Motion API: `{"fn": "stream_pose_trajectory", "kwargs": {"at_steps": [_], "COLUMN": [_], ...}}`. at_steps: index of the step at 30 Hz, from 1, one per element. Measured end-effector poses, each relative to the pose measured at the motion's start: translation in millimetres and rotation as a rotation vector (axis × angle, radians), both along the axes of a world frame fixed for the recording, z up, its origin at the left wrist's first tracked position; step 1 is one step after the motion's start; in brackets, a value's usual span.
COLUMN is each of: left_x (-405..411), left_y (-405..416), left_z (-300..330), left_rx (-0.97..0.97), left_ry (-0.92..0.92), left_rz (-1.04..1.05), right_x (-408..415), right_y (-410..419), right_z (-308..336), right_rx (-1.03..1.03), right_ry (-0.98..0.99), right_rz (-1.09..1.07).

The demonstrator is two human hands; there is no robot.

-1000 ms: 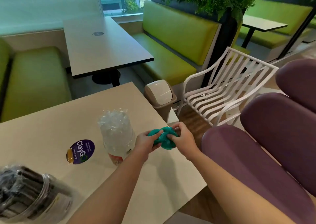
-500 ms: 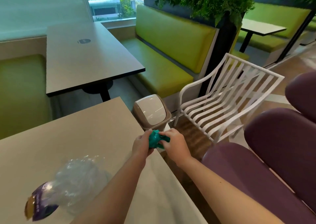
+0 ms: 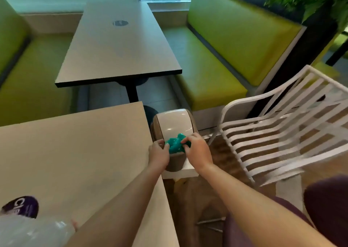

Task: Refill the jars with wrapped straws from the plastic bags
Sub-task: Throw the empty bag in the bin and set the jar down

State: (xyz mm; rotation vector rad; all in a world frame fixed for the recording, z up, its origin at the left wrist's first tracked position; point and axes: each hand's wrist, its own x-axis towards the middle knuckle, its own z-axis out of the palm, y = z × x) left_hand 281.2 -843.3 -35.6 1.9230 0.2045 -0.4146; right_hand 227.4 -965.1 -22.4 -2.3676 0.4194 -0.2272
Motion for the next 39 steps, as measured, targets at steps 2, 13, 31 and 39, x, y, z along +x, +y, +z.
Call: {"fn": "stream_pose_trajectory", "kwargs": {"at_steps": [2,13,31,39], "left_x": [15.4,37.4,-45.8,-144.0], "left_y": [-9.2,-18.7,46.6,126.3], "left_z": [-6.2,-45.5,9.3,46.4], "left_rx": [0.074,0.409,0.425,0.354], "left_ry": [-0.048,-0.2,-0.174,-0.207], "left_rz": [0.008,0.057,0.032,0.001], "right_x": [17.0,73.5,-10.9,-100.8], "right_y": [-11.5,-30.0,35.4,116.2], "right_z": [-9.0,-60.8,-6.4,37.8], "right_rx": [-0.028,-0.144,-0.007,0.022], "right_ry": [0.014,0.284,0.21,0.178], "right_rz": [0.024,0.205,0.162,0.139]}}
